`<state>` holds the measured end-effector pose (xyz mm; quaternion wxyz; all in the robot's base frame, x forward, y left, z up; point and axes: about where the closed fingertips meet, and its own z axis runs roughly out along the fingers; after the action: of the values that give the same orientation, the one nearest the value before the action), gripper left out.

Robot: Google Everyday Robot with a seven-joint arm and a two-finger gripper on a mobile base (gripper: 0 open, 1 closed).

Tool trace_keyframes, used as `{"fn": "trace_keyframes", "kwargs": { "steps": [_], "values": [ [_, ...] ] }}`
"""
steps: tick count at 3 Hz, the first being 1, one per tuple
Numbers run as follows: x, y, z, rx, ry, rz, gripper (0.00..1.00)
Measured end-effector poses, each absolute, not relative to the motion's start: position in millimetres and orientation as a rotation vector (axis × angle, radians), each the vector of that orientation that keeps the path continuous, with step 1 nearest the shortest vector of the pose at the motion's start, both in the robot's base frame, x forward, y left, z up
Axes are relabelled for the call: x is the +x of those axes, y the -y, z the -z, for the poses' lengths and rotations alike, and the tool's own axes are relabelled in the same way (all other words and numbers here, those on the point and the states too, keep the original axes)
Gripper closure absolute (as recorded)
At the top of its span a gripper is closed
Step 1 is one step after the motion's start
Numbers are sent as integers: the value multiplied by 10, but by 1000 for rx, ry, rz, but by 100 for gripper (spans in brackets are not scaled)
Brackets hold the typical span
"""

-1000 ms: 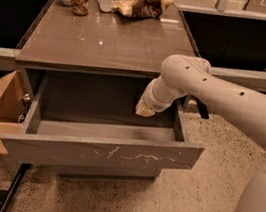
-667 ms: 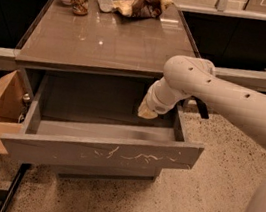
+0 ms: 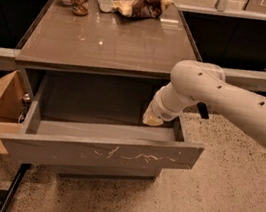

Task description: Open top drawer

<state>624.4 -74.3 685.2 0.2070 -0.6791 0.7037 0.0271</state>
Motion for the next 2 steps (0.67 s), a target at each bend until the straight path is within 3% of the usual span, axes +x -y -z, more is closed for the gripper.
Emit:
{"fn": "trace_keyframes", "kwargs": {
  "steps": [2],
  "values": [
    [5929, 816, -6818, -1906, -2013, -130, 100]
  ]
}}
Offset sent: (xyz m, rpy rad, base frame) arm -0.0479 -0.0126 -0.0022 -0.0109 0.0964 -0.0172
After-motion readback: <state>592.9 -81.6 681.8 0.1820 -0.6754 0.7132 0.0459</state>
